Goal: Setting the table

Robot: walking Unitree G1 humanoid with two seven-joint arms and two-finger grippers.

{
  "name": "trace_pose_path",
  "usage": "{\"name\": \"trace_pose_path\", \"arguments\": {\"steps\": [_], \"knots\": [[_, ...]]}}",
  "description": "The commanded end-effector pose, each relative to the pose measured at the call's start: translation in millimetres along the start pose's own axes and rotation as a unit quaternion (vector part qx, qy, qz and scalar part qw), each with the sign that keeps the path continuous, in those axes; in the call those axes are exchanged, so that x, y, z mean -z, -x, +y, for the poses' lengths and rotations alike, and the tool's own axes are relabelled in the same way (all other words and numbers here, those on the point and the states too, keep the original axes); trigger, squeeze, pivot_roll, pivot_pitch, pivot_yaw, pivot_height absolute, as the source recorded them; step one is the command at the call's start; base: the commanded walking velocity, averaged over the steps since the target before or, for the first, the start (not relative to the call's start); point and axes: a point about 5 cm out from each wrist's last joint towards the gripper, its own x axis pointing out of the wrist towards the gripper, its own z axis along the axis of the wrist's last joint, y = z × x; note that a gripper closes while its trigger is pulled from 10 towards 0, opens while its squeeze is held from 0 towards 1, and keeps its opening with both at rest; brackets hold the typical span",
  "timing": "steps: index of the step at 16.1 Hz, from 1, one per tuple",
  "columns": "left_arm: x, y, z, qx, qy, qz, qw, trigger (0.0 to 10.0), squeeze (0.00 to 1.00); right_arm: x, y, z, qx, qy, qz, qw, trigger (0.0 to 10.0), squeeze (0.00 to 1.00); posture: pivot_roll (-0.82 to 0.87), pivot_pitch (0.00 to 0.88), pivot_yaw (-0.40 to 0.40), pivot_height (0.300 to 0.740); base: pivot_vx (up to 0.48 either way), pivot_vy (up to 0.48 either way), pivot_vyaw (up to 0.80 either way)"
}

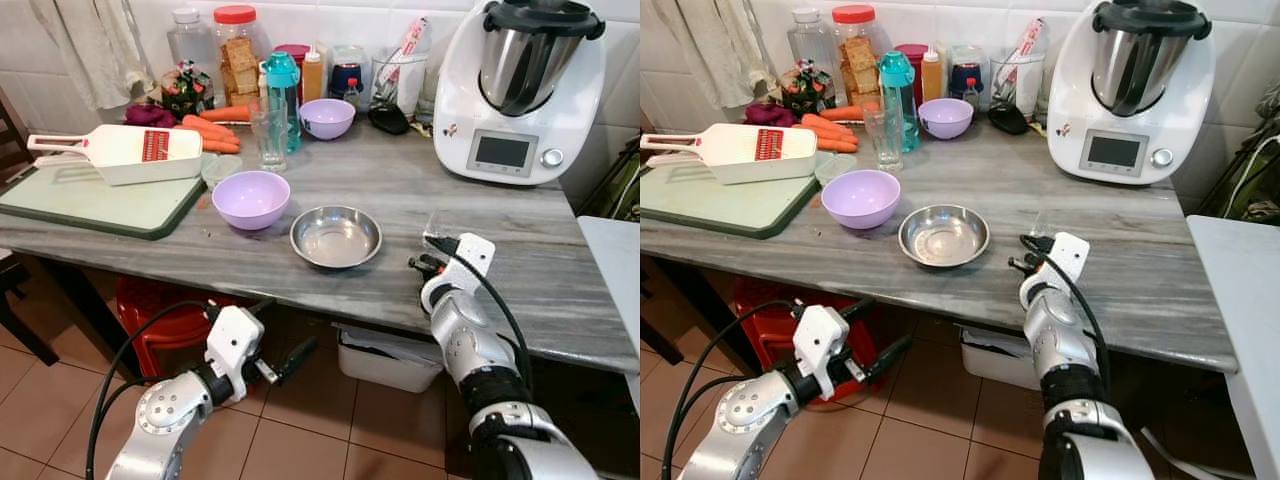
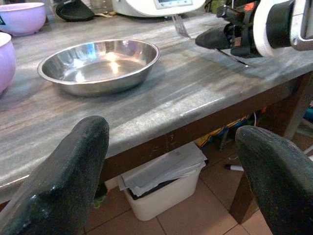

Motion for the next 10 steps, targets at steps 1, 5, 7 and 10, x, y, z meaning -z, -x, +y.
{"name": "trace_pose_path", "arguments": {"steps": [1, 5, 7, 10], "knots": [[-3.1, -1.3, -0.1, 0.009, -0.013, -0.001, 1.000, 10.0, 0.00, -6.8, -3.7, 2.5, -0.008, 0.001, -0.003, 1.000, 10.0, 0.00, 0.09, 0.000, 0.020, 0.740, 0.000, 0.000, 0.00], [-3.5, -0.1, -1.8, 0.010, -0.014, 0.000, 1.000, 10.0, 0.00, -5.3, -7.3, 2.6, -0.012, 0.012, 0.019, 1.000, 10.0, 0.00, 0.09, 0.000, 0.017, 0.740, 0.000, 0.000, 0.00], [-3.6, 1.1, -2.4, 0.010, -0.014, 0.001, 1.000, 10.0, 0.00, -3.5, -8.5, 3.5, -0.019, 0.020, 0.031, 0.999, 10.0, 0.00, 0.10, 0.000, 0.015, 0.740, 0.000, 0.000, 0.00], [-4.1, 1.3, -3.1, 0.010, -0.015, 0.001, 1.000, 10.0, 0.00, 0.2, -9.1, 5.9, -0.026, 0.032, 0.043, 0.998, 10.0, 0.00, 0.10, 0.000, 0.013, 0.740, 0.000, 0.000, 0.00]]}}
